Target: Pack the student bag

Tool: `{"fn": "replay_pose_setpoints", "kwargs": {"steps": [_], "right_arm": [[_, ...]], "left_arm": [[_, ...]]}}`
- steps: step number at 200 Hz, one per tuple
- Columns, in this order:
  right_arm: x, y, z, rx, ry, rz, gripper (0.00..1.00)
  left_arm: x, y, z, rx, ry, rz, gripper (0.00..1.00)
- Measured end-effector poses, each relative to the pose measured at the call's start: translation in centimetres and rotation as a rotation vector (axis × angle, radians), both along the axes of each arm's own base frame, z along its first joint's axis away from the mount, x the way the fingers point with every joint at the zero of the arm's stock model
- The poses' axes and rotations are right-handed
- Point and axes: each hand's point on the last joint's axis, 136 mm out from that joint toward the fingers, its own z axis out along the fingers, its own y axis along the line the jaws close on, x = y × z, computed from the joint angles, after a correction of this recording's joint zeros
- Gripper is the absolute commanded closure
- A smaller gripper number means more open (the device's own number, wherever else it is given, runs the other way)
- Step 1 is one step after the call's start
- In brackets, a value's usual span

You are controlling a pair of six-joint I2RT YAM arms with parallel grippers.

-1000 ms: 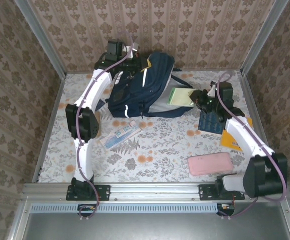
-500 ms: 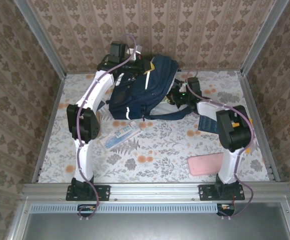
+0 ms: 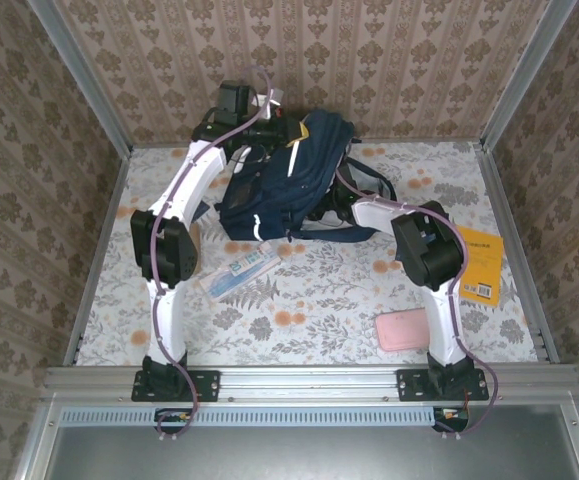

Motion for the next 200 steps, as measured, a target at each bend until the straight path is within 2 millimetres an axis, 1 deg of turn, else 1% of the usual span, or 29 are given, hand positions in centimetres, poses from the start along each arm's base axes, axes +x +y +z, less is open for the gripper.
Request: {"fn": "replay_pose_setpoints", "kwargs": {"steps": [23, 54, 72, 94, 101, 113, 134, 139, 154, 170, 184, 200], "right_arm": [[-0.6, -2.7, 0.7, -0.069, -0.008, -0.028, 0.19], [-1.3, -5.8, 3.3, -0.154, -0.058, -0.054, 0.19], [-2.5, -7.5, 4.9, -0.205, -0.085, -0.072, 0.2], [-4.3, -10.1, 6.0, -0.289, -0.093, -0.112, 0.21], [-4.9, -11.1, 6.2, -0.324, -0.09, -0.13, 0.2], [-5.8, -13.4, 6.8, -0.396, -0.093, -0.176, 0.2], [-7.1, -18.8, 8.0, -0.515, -0.092, -0.291, 0.19], [-7.3, -20.0, 8.2, -0.538, -0.088, -0.315, 0.19], [-7.8, -23.9, 8.7, -0.614, -0.066, -0.405, 0.18], [-8.3, -27.5, 8.3, -0.688, -0.026, -0.478, 0.17], [-8.8, -29.9, 7.4, -0.746, 0.018, -0.508, 0.16], [-9.4, -31.8, 6.0, -0.803, 0.081, -0.515, 0.15]], "left_arm": [[-0.1, 0.0, 0.1, -0.005, 0.002, -0.003, 1.0], [0.0, 0.0, 0.2, -0.007, 0.003, -0.003, 1.0], [0.0, 0.0, 0.2, -0.007, 0.003, -0.002, 1.0], [-0.1, 0.1, 0.0, 0.003, -0.003, -0.004, 1.0], [-0.1, 0.1, -0.2, 0.011, -0.003, -0.005, 1.0], [-0.2, 0.2, -0.7, 0.029, -0.005, -0.007, 1.0], [-0.8, -0.3, -1.6, 0.077, -0.023, -0.016, 1.0], [-1.0, -0.5, -1.9, 0.091, -0.026, -0.02, 0.98], [-1.8, -1.5, -3.0, 0.137, -0.04, -0.036, 0.83], [-2.9, -2.9, -4.3, 0.186, -0.051, -0.064, 0.67], [-3.7, -4.0, -5.3, 0.213, -0.053, -0.08, 0.57], [-4.6, -4.9, -6.4, 0.233, -0.038, -0.096, 0.51]]}}
